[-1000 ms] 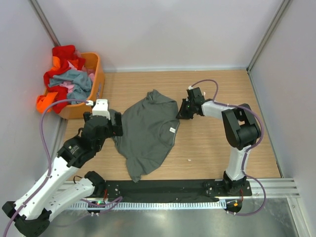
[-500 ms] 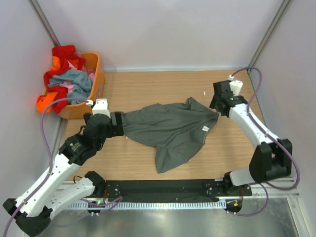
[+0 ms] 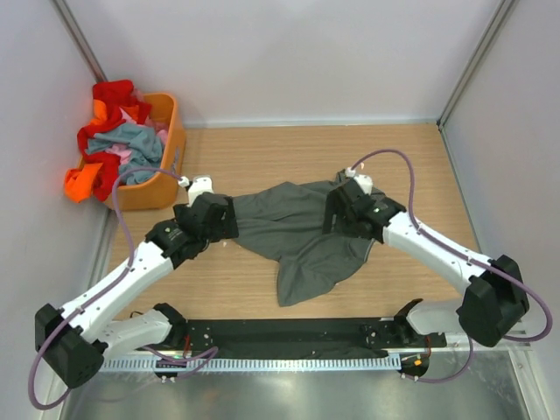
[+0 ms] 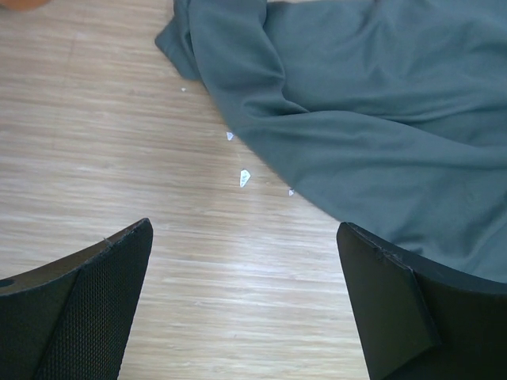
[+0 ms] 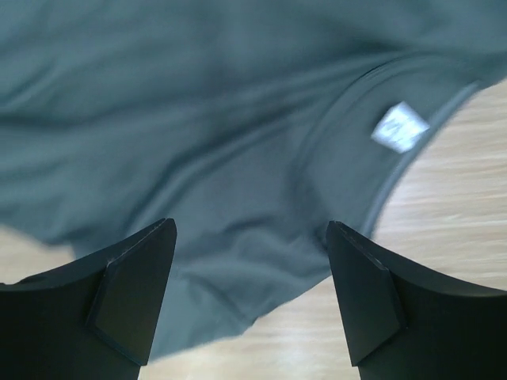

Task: Fold and stack the t-shirts
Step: Flatten the tshirt out

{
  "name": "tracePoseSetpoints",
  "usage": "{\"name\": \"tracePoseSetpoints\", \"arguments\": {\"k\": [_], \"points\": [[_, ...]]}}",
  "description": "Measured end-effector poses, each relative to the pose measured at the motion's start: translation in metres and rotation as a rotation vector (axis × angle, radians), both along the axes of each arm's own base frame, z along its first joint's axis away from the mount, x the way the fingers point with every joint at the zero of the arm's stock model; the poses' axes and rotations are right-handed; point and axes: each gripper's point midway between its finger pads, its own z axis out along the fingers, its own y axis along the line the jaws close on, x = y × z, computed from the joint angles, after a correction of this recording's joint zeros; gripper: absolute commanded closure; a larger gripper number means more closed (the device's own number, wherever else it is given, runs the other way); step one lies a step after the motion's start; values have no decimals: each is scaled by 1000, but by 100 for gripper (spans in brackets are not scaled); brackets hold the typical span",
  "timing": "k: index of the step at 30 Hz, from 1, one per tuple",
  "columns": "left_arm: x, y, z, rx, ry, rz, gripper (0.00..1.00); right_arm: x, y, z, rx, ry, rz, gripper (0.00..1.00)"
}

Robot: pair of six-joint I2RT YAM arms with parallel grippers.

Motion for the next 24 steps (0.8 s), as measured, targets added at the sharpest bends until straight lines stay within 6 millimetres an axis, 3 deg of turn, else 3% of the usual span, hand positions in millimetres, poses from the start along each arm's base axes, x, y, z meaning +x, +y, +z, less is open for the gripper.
{"name": "tracePoseSetpoints", "arguments": {"k": [3, 6, 8, 10, 14, 17, 21, 24], "points": [[8, 1, -22, -23, 47, 49, 2, -34, 49, -2, 54, 13, 149, 18], [19, 20, -51, -119, 116, 161, 5, -70, 95, -2, 65, 15, 296, 18], [23, 35, -65, -145, 152, 227, 5, -94, 121, -8, 50, 26, 374, 19], [24, 38, -71, -165, 177, 246, 5, -112, 138, -18, 20, 44, 426, 20], [24, 34, -67, -190, 174, 231, 4, -143, 161, -48, -78, 90, 494, 21], [26, 43, -56, -206, 136, 245, 3, -160, 180, -67, -152, 111, 540, 23], [27, 54, -40, -232, 80, 269, 3, -172, 206, -85, -200, 121, 570, 30], [26, 53, -37, -242, 73, 263, 2, -174, 204, -95, -226, 139, 551, 33]]}}
